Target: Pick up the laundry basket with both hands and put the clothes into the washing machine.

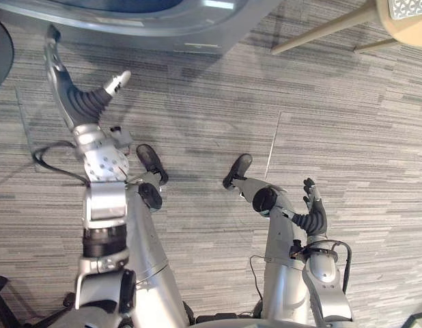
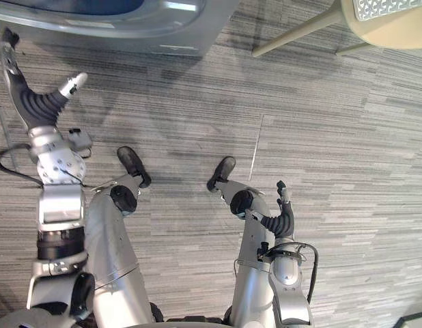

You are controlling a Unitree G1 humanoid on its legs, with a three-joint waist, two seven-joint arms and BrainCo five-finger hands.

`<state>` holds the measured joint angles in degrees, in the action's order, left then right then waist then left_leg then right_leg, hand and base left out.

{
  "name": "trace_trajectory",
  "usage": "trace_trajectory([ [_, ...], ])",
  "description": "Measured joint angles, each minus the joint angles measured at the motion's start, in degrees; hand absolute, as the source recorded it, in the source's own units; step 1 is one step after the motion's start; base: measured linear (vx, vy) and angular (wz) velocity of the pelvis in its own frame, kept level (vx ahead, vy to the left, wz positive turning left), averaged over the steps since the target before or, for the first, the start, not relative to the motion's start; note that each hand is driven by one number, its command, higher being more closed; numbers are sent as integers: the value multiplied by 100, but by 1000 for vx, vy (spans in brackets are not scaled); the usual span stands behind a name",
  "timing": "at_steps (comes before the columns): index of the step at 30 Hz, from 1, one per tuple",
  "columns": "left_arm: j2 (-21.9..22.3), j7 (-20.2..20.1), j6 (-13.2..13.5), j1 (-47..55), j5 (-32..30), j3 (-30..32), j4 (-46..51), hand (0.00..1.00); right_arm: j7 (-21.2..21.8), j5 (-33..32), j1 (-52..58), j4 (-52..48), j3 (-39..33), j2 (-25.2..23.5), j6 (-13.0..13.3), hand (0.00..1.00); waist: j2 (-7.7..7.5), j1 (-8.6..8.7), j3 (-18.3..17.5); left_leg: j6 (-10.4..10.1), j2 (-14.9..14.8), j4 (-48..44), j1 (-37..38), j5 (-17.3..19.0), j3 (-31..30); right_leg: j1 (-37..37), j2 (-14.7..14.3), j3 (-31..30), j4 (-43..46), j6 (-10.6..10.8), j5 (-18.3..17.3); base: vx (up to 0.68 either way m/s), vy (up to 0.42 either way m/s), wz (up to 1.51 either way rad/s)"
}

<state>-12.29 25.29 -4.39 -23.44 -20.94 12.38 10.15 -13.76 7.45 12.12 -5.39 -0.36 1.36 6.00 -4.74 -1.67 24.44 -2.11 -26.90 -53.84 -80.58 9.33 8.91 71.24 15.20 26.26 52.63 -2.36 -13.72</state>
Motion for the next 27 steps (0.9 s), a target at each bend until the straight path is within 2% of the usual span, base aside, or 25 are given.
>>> trace_trajectory([
  [2, 296, -5, 87, 490, 0, -7, 154, 0, -2, 51, 0, 29, -43, 1, -36, 0, 29, -79, -8, -3, -2, -2, 129, 2, 7, -75, -15, -42, 42, -6, -19, -34, -34, 1],
  [8, 669, -51, 162, 1561, -210, -313, 289, 0, -4, 171, -3, 473, -98, 17, -163, 0, 265, -100, -143, -34, 0, 15, 678, 47, -51, -633, -5, -26, 116, 31, -168, -35, -54, 14],
  [11, 790, -264, 263, 1991, -194, -536, 287, 0, 12, 177, -50, 735, -82, 12, -289, 0, 274, -121, -145, -100, 4, 65, 1262, 95, 0, -1138, -6, -76, 127, 58, -249, -30, -72, 15],
  [14, 859, -578, 390, 2433, 86, -877, 21, 0, 45, 222, -116, 976, -82, 24, -449, 0, 282, -110, -154, -231, 29, 154, 2274, 214, 53, -2104, -7, -71, 108, 106, -435, -13, -109, 26],
  [15, 884, -743, 486, 2720, 347, -1075, -211, 0, 90, 235, -101, 1076, -66, 32, -454, 0, 308, -91, -330, -254, 65, 308, 2788, 230, 101, -2591, -14, -49, -3, 136, -492, 16, -98, 25],
  [16, 883, -805, 508, 2850, 459, -1171, -290, 0, 127, 237, -89, 1113, -62, 37, -461, 0, 317, -81, -433, -266, 93, 414, 2998, 236, 146, -2771, -13, -46, -81, 173, -520, 56, -103, 28],
  [18, 914, -996, 593, 3153, 719, -1346, -502, 0, 163, 239, -92, 1163, 20, 106, -463, 0, 345, -87, -532, -332, 144, 825, 3806, 196, 347, -3474, -34, -14, -410, 211, -511, 76, -64, 19],
  [20, 1004, -1215, 709, 3544, 1131, -1482, -871, 0, 162, 236, -40, 1342, 88, 140, -450, 0, 349, -83, -949, -443, 254, 1678, 4809, 39, 641, -4303, -141, 70, -1119, 352, -420, 118, -51, 11],
  [21, 1012, -1284, 735, 3627, 1291, -1506, -989, 0, 159, 228, -37, 1424, 86, 146, -445, 0, 334, -83, -1066, -471, 334, 1972, 5075, -57, 724, -4484, -172, 99, -1349, 398, -366, 164, -54, 1],
  [23, 1024, -1440, 815, 3884, 1962, -1737, -1357, 0, 130, 212, -59, 1726, 65, 191, -381, 0, 351, -81, -1481, -513, 630, 2985, 5935, -425, 807, -5117, -368, 81, -2204, 387, -16, 190, -39, -12],
  [24, 993, -1480, 847, 3886, 2087, -1801, -1429, 0, 125, 208, -99, 1783, 68, 230, -363, 0, 385, -82, -1514, -534, 740, 3117, 6066, -493, 617, -5228, -435, 28, -2339, 342, 59, 222, -10, -34],
  [26, 986, -1538, 971, 3766, 2532, -2096, -1704, 0, 105, 148, -390, 2158, 62, 333, -296, 0, 538, -76, -1619, -684, 972, 3321, 6360, -435, -276, -5543, -709, -193, -2849, 293, 363, 194, 22, -70],
  [27, 985, -1545, 991, 3721, 2597, -2159, -1780, 0, 106, 131, -442, 2229, 41, 350, -288, 0, 572, -63, -1639, -738, 997, 3395, 6472, -390, -418, -5599, -773, -287, -2956, 287, 440, 146, 64, -88],
])
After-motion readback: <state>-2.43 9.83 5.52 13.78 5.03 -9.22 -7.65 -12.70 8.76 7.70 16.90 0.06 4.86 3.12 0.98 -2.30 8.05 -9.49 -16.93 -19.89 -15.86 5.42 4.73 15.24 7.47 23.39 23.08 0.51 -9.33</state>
